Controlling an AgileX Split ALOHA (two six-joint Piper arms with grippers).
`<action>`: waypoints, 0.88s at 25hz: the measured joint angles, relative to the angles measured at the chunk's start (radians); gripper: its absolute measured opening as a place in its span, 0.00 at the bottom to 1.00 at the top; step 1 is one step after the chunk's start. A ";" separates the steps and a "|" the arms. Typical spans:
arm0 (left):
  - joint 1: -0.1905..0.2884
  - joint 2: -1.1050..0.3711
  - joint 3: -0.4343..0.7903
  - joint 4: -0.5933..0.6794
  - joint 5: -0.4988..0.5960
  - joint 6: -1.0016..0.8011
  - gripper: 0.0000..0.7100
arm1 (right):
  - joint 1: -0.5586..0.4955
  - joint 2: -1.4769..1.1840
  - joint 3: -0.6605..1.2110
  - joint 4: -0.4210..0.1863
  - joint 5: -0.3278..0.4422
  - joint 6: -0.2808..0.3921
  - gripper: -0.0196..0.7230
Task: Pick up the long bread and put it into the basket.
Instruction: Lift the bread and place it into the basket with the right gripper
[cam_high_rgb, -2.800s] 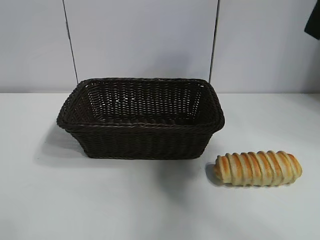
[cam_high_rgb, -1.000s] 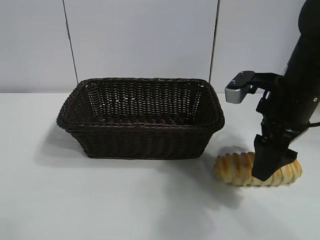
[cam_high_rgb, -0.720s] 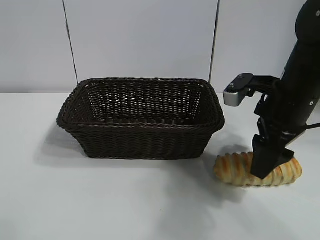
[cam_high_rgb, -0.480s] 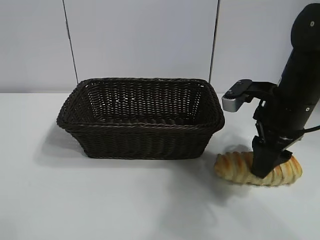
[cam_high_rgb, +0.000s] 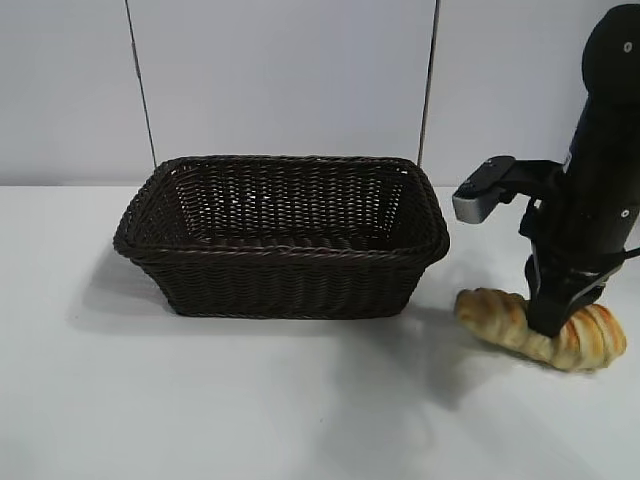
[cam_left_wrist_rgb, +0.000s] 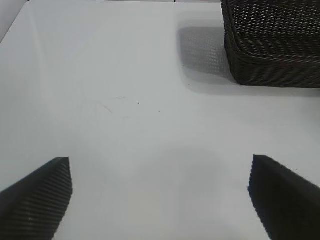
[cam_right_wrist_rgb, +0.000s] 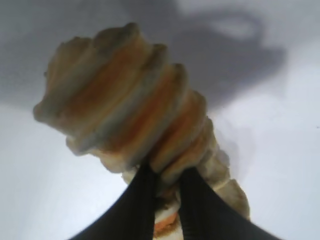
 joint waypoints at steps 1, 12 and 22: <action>0.000 0.000 0.000 0.000 0.000 0.000 0.97 | 0.000 -0.026 0.000 -0.003 0.006 0.000 0.17; 0.000 0.000 0.000 0.000 0.000 0.000 0.97 | 0.000 -0.153 -0.043 0.068 0.060 0.084 0.15; 0.000 0.000 0.000 0.000 0.000 0.000 0.97 | 0.046 -0.058 -0.310 0.215 0.116 0.015 0.15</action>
